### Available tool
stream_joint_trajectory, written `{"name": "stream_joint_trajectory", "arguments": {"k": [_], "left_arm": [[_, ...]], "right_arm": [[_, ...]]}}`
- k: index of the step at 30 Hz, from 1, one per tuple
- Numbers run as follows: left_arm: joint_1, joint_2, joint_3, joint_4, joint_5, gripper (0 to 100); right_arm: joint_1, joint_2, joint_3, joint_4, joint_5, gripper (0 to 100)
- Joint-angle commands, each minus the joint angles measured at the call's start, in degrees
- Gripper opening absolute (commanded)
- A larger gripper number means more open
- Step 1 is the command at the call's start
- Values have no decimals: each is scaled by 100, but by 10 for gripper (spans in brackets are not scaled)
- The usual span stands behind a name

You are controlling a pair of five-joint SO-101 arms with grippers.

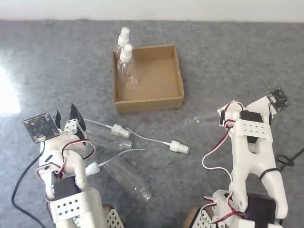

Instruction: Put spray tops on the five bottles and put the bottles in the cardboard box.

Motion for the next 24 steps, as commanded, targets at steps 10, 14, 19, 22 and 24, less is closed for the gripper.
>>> {"name": "stream_joint_trajectory", "arguments": {"k": [10, 14, 19, 22, 24], "left_arm": [[9, -62, -57, -193, 0, 156], [0, -62, -57, -193, 0, 156], [0, -62, -48, -193, -193, 156], [0, -62, -48, -193, -211, 156], [0, -62, -48, -193, -211, 156]], "right_arm": [[-646, -1886, -255, 989, 1415, 310], [-1068, -2141, -255, 1270, 1688, 310], [-1385, -2176, -325, 1640, 2541, 310], [-1420, -2176, -668, 2193, 2927, 310], [-1411, -2167, -1002, 2677, 3235, 311]]}}
